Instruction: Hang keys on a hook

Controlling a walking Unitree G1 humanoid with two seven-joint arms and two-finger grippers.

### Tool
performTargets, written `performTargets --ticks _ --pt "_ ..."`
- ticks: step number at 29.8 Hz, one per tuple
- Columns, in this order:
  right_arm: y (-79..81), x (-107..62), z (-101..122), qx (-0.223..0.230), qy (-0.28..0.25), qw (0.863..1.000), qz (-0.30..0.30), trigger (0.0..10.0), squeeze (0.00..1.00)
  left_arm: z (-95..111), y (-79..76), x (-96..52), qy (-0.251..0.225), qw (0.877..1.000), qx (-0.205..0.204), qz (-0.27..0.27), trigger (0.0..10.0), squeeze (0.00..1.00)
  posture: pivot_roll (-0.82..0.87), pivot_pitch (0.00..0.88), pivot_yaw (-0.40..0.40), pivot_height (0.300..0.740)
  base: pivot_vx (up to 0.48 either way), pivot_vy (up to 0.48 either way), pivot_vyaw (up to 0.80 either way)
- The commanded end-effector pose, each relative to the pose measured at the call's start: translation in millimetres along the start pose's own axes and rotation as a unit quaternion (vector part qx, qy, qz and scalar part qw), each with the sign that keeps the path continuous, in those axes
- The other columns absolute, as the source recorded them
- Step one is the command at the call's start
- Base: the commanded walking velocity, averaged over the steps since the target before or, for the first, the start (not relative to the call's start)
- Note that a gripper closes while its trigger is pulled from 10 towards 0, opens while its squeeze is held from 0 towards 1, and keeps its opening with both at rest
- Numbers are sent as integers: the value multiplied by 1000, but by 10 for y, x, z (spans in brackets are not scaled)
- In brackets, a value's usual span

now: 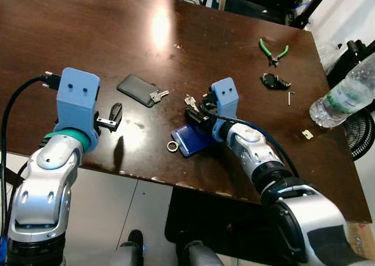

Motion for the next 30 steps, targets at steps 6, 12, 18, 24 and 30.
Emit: performTargets --ticks 6,12,18,24,30 --pt "-76 -35 -135 13 23 999 -27 10000 0 0 -65 -34 6 1000 -8 -8 10000 0 -79 336 -92 740 0 0 0" --pt "-107 -17 -55 27 7 998 -48 7686 0 -1 -66 -34 8 1000 -9 -5 10000 0 -70 334 -93 740 0 0 0" --pt "-101 -4 -38 30 6 998 -53 4314 0 2 -57 -36 9 1000 -9 -4 10000 0 -68 334 -94 740 0 0 0" --pt "-217 -57 -151 26 29 994 -99 941 0 -9 -45 -48 12 1000 -8 -2 10000 0 -65 341 -93 740 0 0 0" --pt "-254 -78 -177 26 34 993 -110 0 0 -5 -39 -47 13 1000 -8 -1 10000 0 -63 342 -90 740 0 0 0"
Point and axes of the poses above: a point about 5 cm out from each wrist's last joint towards the gripper, its own x axis pointing out of the wrist towards the gripper, its own z axis along the axis of the wrist's last joint, y = z × x, the point moved 3 cm from there along x, pointing out of the wrist towards the gripper, and after that the axes turned 12 degrees about x, right-handed, at the moved point
